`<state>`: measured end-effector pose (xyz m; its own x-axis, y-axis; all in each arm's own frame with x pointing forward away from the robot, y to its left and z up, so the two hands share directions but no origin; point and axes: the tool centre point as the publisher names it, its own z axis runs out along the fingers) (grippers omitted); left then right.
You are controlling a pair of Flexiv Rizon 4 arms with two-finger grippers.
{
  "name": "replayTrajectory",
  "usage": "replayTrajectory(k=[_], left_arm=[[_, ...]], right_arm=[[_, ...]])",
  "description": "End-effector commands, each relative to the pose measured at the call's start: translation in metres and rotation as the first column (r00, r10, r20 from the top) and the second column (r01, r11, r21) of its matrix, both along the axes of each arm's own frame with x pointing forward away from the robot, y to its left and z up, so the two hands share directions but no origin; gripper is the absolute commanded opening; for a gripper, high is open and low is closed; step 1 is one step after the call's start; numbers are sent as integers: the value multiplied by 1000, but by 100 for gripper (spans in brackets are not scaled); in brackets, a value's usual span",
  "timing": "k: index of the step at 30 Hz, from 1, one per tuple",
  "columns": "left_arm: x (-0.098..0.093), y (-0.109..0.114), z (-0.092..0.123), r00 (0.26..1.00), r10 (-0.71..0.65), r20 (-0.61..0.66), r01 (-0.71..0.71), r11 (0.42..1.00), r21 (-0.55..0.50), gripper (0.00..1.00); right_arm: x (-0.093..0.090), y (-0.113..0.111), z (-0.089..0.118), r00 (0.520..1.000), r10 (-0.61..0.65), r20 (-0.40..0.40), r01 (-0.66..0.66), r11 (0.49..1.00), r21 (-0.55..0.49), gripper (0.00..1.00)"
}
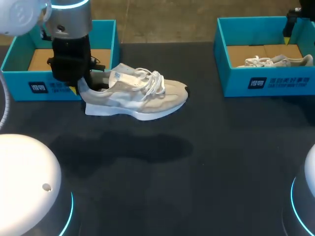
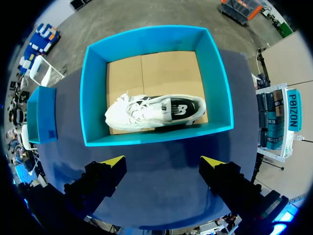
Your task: Take the shoe out of the shoebox, open the shoe tongue, remove and reinsert the insole, then place the shoe into the shoebox
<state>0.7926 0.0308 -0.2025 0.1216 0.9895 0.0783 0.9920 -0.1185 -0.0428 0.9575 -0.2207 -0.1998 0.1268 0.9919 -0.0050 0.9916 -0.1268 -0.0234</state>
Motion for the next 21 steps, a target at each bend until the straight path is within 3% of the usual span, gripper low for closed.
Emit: replayTrajectory(k=[1, 11, 21], left_arm=[[-6, 7, -2, 999, 9, -33, -9, 1000, -10, 0], [-38, -9, -22, 998, 13, -65, -15, 1000, -26, 0], [-46, -26, -59, 996, 53, -77, -53, 999, 7, 0]], right_arm=[[-1, 0, 0, 1000, -2, 2, 2, 1000, -1, 100], [-1, 0, 0, 1000, -2, 2, 2, 1000, -1, 100], [-1, 0, 0, 1000, -2, 2, 2, 1000, -1, 100]])
